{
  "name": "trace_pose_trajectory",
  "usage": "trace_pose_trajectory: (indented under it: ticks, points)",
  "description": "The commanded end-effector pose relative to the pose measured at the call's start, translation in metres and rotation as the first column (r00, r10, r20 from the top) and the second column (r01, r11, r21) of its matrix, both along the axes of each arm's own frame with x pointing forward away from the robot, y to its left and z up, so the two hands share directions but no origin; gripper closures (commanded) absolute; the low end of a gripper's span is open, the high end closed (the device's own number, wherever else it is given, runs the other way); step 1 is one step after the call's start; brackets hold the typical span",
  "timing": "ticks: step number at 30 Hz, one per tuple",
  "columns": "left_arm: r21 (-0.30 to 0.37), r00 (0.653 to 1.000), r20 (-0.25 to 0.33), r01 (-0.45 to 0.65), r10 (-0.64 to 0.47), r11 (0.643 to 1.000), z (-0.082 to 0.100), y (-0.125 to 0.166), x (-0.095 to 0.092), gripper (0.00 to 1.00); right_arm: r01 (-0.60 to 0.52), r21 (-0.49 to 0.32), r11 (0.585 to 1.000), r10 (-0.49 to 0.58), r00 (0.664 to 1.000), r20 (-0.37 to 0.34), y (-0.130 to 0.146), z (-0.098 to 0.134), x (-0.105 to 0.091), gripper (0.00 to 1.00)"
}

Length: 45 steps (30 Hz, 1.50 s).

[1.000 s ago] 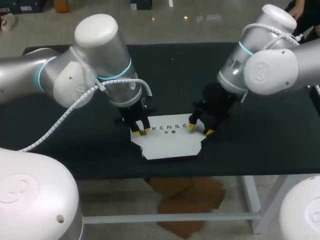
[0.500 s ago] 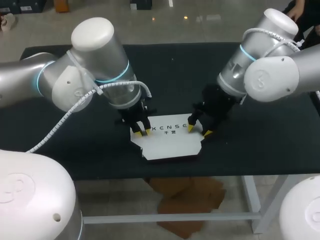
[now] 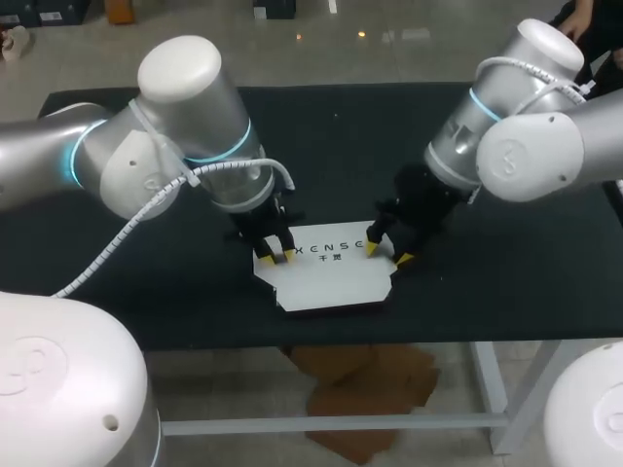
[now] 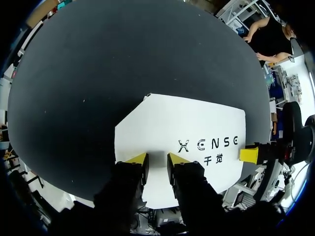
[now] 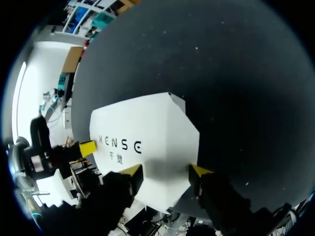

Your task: Assemble the packaging by folding the flat box into shape, placing the metal phone stand inside, and closing the box properly

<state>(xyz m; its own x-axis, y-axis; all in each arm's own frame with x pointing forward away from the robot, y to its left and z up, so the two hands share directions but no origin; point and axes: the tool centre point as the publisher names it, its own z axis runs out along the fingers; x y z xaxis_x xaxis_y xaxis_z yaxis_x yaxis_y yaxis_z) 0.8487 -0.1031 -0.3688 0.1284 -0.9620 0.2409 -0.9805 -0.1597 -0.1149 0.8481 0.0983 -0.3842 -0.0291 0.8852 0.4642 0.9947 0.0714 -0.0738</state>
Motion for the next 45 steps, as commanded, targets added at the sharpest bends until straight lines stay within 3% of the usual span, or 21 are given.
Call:
trace_pose_trajectory:
  ticks: [1,11,21,45]
  points:
    - [0.009,1.0,0.016,-0.015,0.015,1.0,0.002,0.009,-0.004,0.64,0.001,-0.003,1.0,-0.001,1.0,0.001,0.0,-0.001,0.0,0.35]
    - [-0.005,1.0,0.014,-0.02,0.021,1.0,0.001,0.018,-0.007,0.62,-0.005,-0.005,1.0,0.005,1.0,0.0,0.004,-0.002,0.001,0.38]
    - [-0.044,0.999,-0.037,0.013,-0.015,0.999,-0.003,0.012,-0.013,0.63,-0.003,-0.01,1.0,0.003,1.0,-0.001,0.006,-0.001,-0.002,0.4]
    - [-0.076,0.999,-0.026,0.024,-0.026,0.997,-0.007,0.006,-0.016,0.6,0.012,0.006,1.0,-0.012,1.0,-0.01,0.004,-0.003,-0.009,0.42]
